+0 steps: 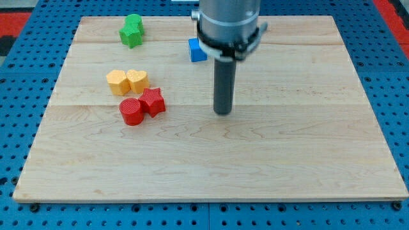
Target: Move your arm to the red circle
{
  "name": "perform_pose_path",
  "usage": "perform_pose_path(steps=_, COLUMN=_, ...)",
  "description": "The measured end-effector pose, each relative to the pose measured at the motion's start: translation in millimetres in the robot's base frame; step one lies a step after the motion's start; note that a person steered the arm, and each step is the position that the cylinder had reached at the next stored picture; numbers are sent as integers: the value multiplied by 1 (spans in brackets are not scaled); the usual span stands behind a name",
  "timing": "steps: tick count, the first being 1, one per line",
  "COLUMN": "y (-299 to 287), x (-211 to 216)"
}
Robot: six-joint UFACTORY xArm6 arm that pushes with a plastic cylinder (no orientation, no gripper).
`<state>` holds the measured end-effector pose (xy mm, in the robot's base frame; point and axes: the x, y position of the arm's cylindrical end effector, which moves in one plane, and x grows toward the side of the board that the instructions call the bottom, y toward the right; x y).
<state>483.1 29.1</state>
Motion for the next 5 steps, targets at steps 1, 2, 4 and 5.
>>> perform_pose_path(steps=1, y=-22, x=52)
perform_pose_path(steps=2, y=-99, x=76)
perform_pose_path(steps=4, y=-149, x=30)
perform_pose_path(steps=5, y=-153, x=16)
